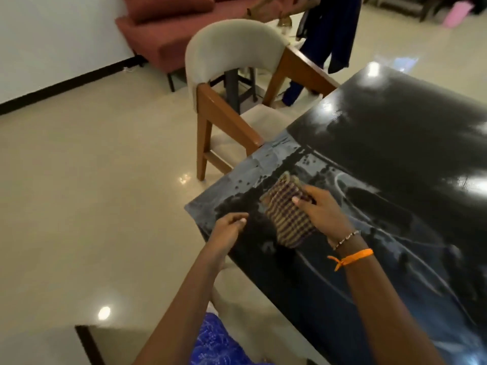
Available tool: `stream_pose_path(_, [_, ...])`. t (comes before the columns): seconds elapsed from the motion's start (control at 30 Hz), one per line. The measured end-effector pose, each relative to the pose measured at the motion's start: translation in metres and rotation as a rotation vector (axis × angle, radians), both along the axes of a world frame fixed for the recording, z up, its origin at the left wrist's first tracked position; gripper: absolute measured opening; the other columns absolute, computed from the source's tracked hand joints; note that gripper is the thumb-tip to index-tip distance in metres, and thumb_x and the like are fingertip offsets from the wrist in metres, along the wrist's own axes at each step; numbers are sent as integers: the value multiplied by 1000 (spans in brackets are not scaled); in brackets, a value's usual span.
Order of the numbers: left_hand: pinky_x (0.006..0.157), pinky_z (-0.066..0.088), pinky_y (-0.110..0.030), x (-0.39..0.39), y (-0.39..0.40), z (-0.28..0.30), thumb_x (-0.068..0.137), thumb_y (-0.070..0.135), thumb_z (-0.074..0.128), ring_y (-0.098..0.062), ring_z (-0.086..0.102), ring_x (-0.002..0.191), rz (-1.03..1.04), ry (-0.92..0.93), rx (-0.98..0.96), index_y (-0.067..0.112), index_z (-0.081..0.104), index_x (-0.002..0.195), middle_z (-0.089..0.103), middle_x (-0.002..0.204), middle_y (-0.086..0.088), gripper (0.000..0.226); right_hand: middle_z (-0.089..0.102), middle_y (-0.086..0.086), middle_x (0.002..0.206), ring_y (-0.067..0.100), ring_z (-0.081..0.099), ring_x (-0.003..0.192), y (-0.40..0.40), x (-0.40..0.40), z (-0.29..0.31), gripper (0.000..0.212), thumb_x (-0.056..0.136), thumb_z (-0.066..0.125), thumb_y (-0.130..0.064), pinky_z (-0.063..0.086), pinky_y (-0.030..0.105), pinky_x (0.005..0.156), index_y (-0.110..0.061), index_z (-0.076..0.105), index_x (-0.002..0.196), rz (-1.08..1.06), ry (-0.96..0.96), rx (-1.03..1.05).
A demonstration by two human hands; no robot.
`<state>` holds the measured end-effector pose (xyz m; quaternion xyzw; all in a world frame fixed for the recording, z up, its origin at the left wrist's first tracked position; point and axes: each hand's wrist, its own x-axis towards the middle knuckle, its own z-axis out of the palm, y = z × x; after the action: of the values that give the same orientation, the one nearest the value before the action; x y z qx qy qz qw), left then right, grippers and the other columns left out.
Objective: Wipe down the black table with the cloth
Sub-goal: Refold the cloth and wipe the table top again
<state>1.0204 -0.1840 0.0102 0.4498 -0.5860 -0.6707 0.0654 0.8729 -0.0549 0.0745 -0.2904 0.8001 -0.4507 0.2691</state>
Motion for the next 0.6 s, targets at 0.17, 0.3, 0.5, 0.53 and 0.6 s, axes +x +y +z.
stream_pose_path(0.17, [84, 50, -33, -40, -101, 6, 90, 17, 49, -14, 59, 93, 10, -10, -226, 27, 65, 86, 64, 97, 4, 19, 66, 20, 102, 36, 60, 96, -87, -37, 8, 23, 87, 57, -5, 47, 41, 81, -1, 64, 108, -146, 545, 140])
stream_pose_path(0.3, [86, 47, -34, -70, -166, 4, 88, 15, 50, -19, 59, 95, -132, -20, -300, 19, 65, 88, 66, 96, 0, 16, 56, 14, 125, 32, 50, 115, -143, -37, -20, 37, 89, 59, -22, 41, 39, 98, -9, 58, 123, 185, 501, 403])
stream_pose_path(0.5, [86, 44, -32, -99, -202, -24, 88, 12, 47, -20, 56, 96, -320, -97, -281, 18, 63, 90, 64, 102, -2, 17, 35, 9, 148, 26, 27, 140, -192, -21, -77, 47, 94, 46, -26, 19, 38, 116, -14, 39, 139, -49, 494, 551])
stream_pose_path(0.53, [86, 43, -31, -103, -203, -28, 88, 10, 46, -19, 55, 97, -337, -99, -274, 18, 62, 94, 62, 104, -2, 19, 29, 8, 152, 27, 17, 144, -203, -22, -83, 52, 93, 45, -27, 12, 41, 118, -15, 34, 142, -98, 497, 557])
stream_pose_path(0.6, [82, 41, -29, -110, -201, -33, 88, 7, 44, -16, 53, 96, -352, -101, -245, 16, 59, 104, 60, 106, -1, 24, 16, 7, 158, 29, 1, 147, -226, -24, -96, 60, 92, 45, -34, 0, 49, 118, -19, 25, 147, -137, 496, 566])
